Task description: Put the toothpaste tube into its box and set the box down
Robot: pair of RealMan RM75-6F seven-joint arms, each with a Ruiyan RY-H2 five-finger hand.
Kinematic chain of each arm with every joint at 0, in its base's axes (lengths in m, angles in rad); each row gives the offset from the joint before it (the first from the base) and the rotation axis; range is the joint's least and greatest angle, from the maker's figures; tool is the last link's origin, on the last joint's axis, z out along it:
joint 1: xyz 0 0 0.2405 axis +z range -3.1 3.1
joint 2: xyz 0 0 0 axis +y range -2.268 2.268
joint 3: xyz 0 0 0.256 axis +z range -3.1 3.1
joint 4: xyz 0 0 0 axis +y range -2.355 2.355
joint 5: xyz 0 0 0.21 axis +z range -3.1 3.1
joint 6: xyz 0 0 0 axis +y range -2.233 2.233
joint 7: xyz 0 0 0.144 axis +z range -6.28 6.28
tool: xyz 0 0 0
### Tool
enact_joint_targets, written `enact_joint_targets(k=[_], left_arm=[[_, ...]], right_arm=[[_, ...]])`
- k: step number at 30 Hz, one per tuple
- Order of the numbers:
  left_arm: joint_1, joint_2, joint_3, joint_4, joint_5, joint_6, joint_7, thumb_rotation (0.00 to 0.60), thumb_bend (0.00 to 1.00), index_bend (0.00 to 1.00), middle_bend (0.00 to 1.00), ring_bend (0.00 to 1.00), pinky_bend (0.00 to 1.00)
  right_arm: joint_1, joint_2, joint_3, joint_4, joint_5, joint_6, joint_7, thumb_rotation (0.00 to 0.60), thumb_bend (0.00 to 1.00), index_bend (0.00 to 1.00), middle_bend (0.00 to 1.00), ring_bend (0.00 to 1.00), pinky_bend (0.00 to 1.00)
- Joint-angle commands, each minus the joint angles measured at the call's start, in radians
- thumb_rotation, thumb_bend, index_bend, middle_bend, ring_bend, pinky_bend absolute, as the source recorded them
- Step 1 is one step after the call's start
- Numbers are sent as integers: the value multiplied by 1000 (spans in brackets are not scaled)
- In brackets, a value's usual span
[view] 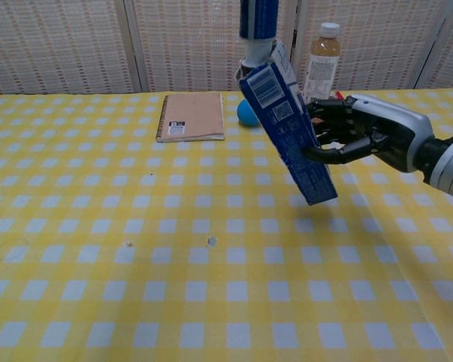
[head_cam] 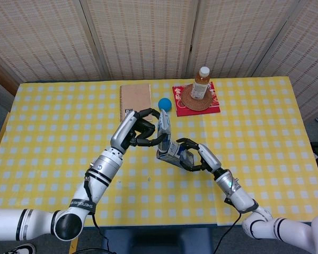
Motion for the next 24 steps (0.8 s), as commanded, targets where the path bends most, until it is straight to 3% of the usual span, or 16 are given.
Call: enact_joint_targets(k=[1,11,13,15,17,20,24], left_arm=[[1,-4,2,-1,5,6,1,600,448,830,1000,1000,1000],[13,-27,18,-7,27,27,-1,600,444,797,1000,1000,1000],[15,-34,28,0,40,35,6,600,417,695,1000,1000,1000],[18,-40,33,5,52,33,3,600,356,530,1000,1000,1000],[18,-32,42,9,55,16,14,600,261,287,1000,1000,1000],[18,-11,47,10,41,-20,27,600,174,40,1000,1000,1000],[19,-3,49,12,56,-29,33,600,135,0,1000,1000,1000]], right_arm=[[0,-6,-1,6,-5,8,29,600,379,445,225,288,273],[0,-22,12,10,-10,41,96,600,379,445,225,289,273],[1,-20,10,5,-13,43,100,600,379,445,225,289,272],[2,-17,7,0,-16,42,102,600,379,445,225,290,272],[2,-16,7,-2,-16,44,102,600,379,445,225,290,272],[3,-15,7,-4,-15,44,97,600,379,445,225,290,272],[3,-15,6,-5,-12,44,94,600,379,445,225,290,272]])
